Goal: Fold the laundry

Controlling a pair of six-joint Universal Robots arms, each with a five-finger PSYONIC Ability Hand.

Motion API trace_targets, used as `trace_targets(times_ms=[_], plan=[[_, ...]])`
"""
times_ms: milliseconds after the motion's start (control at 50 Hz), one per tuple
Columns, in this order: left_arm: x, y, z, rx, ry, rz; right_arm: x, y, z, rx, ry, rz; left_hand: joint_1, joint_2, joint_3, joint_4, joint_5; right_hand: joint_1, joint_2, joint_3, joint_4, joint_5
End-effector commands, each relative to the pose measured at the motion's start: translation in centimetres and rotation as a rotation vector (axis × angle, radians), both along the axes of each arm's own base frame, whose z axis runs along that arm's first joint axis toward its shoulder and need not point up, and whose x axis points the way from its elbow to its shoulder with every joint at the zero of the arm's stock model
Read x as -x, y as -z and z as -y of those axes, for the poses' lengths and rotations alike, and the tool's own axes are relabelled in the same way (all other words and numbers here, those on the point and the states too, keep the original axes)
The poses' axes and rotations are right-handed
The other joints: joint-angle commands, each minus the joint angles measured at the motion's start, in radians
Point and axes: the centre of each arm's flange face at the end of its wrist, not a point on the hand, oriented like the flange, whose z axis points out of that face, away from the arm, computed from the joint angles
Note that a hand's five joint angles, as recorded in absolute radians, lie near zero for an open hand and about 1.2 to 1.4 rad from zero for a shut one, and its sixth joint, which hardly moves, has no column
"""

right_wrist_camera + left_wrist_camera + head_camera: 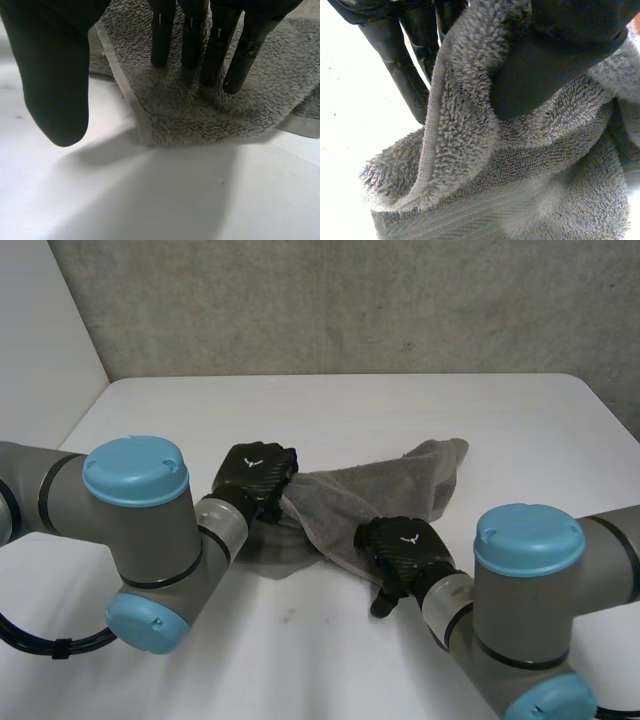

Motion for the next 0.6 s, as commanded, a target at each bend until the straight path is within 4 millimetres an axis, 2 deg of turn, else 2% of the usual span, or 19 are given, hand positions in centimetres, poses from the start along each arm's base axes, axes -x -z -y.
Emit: trace_targets(times_ms=[20,100,160,220,260,340,380,460,500,520,560,600], plan=[[-0.1,-0.2,-0.1,0.003,0.000,-0.002,-0.8,0.9,1.5,0.036,0.026,-0.002,0.236,0.183,0.185,0.179,0.195,0.139,0.086,0.077,0.072,0.086],[-0.1,-0.4,-0.1,0.003,0.000,-0.004,-1.0,1.2,1.9,0.042,0.029,0.003,0.236,0.183,0.185,0.179,0.195,0.168,0.115,0.106,0.101,0.116],[-0.1,-0.3,-0.2,0.001,0.000,-0.002,-1.3,1.4,2.3,0.053,0.029,0.013,0.236,0.183,0.185,0.179,0.195,0.343,0.291,0.282,0.277,0.291],[-0.1,-0.3,-0.2,0.000,0.000,-0.001,-1.4,1.3,2.4,0.060,0.030,0.022,0.236,0.183,0.185,0.179,0.195,0.420,0.368,0.359,0.354,0.368],[-0.2,-0.2,-0.2,-0.004,-0.002,0.001,-1.6,1.2,2.8,0.087,0.030,0.042,0.236,0.183,0.185,0.179,0.195,0.645,0.593,0.584,0.579,0.593],[-0.3,0.0,-0.3,-0.010,-0.002,0.003,-1.8,0.9,3.2,0.121,0.034,0.064,0.236,0.183,0.185,0.179,0.195,0.817,0.764,0.755,0.750,0.764],[-0.3,0.0,-0.4,-0.011,-0.002,0.004,-1.8,0.8,3.6,0.140,0.042,0.076,0.236,0.183,0.185,0.179,0.195,1.021,0.968,0.959,0.954,0.968],[-0.5,0.2,-0.4,-0.018,-0.008,0.009,-1.7,0.2,3.9,0.155,0.044,0.082,0.236,0.183,0.185,0.179,0.195,1.021,0.969,0.959,0.955,0.969],[-0.6,0.2,-0.4,-0.019,-0.008,0.009,-0.5,-0.7,5.6,0.176,0.093,0.086,0.236,0.183,0.185,0.179,0.195,1.021,0.969,0.959,0.955,0.969],[-0.7,0.2,-0.3,-0.019,-0.010,0.009,-0.5,-0.7,5.6,0.176,0.093,0.086,0.236,0.183,0.185,0.179,0.195,1.021,0.969,0.959,0.955,0.969],[-0.7,0.2,-0.3,-0.019,-0.011,0.009,0.9,-1.7,7.3,0.208,0.139,0.077,0.236,0.183,0.185,0.179,0.195,1.021,0.969,0.959,0.955,0.969],[-0.9,0.3,-0.3,-0.024,-0.016,0.012,1.6,-2.2,8.1,0.229,0.156,0.064,0.236,0.183,0.185,0.179,0.195,1.021,0.969,0.959,0.955,0.969]])
